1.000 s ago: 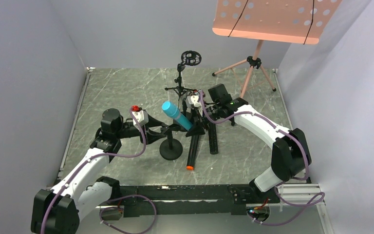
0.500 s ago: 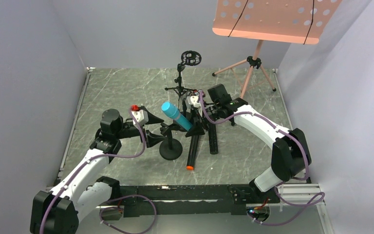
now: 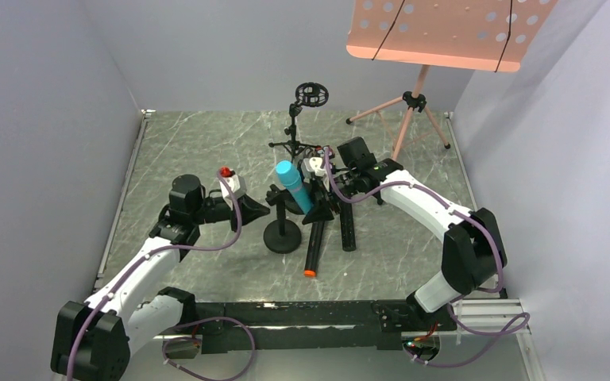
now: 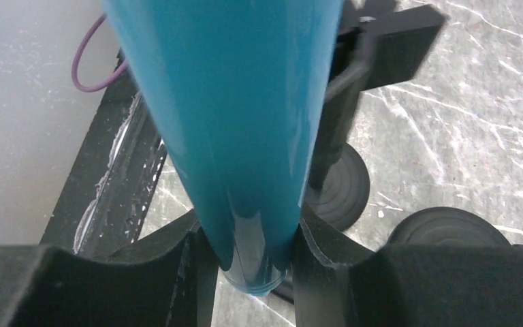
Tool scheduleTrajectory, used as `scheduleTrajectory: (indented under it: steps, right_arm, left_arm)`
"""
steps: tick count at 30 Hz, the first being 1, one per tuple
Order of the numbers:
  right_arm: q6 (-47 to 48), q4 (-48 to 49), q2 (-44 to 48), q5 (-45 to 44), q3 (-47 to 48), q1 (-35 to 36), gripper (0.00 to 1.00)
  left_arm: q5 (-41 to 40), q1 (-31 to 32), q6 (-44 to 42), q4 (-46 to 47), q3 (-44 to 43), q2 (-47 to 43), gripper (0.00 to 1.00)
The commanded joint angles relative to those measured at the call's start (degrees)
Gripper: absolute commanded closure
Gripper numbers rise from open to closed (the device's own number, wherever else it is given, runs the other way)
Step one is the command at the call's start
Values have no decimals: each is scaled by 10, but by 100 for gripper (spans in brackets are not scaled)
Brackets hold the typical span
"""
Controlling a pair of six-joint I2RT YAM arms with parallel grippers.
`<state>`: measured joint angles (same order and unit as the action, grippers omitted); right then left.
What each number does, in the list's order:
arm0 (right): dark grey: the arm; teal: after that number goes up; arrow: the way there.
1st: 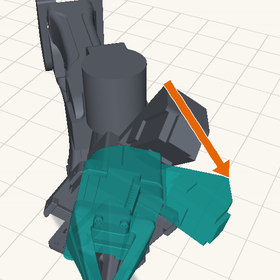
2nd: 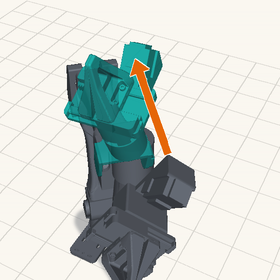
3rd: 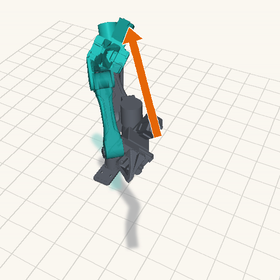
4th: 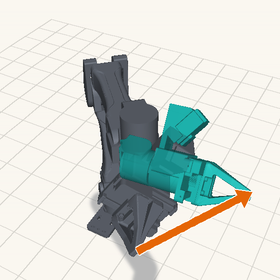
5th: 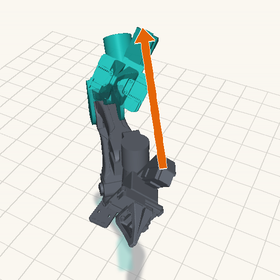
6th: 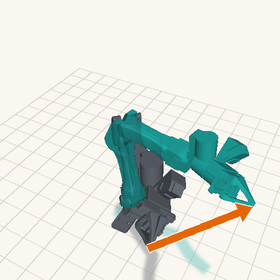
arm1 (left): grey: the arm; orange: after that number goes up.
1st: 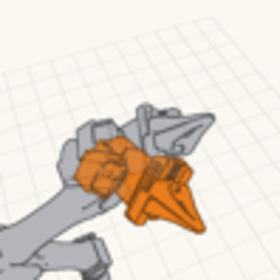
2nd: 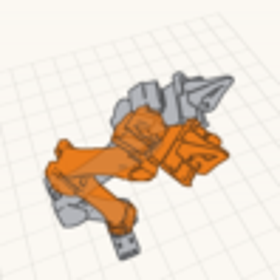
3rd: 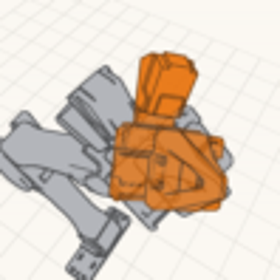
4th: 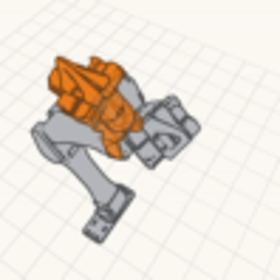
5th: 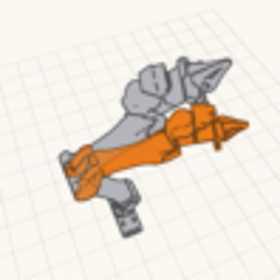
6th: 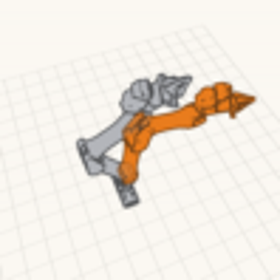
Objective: Attach the microphones to the stand
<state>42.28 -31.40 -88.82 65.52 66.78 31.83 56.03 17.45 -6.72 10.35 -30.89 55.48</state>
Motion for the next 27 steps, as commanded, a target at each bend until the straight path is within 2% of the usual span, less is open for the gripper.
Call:
scheduleTrajectory:
  steps: [1, 6, 8, 9, 10, 12, 14, 15, 16, 21, 27]
  right_arm:
    - [24, 3, -7, 1, 27, 3, 96]
    - [25, 11, -9, -10, 32, 13, 96]
    - [16, 19, -3, -4, 32, 12, 96]
    - [15, 20, 3, -4, 31, 12, 96]
    - [14, 20, 8, -4, 30, 11, 96]
    - [15, 15, 18, -2, 26, 2, 96]
    - [19, 10, 28, -2, 21, -8, 96]
    - [21, 10, 34, -7, 16, -11, 96]
    - [23, 13, 38, -13, 11, -13, 96]
    - [29, 12, 47, -9, 2, -25, 96]
    - [37, 4, 42, -9, 0, -32, 96]
  left_arm:
    - [17, 5, -4, 33, -13, -17, 96]
    - [26, 4, -4, 28, -17, -14, 96]
    - [30, 5, -7, 25, -18, -15, 93]
    - [30, 5, -8, 20, -19, -16, 84]
    - [27, 5, -12, 12, -20, -18, 62]
    - [23, 4, -27, -9, -24, -25, 34]
    - [16, 5, -47, -24, -22, -35, 19]
    - [13, 4, -55, -26, -20, -42, 7]
    - [11, 3, -58, -25, -17, -47, 1]
    - [4, -4, -66, -21, -37, -42, 1]
    - [42, -5, -112, -70, -120, 48, 1]
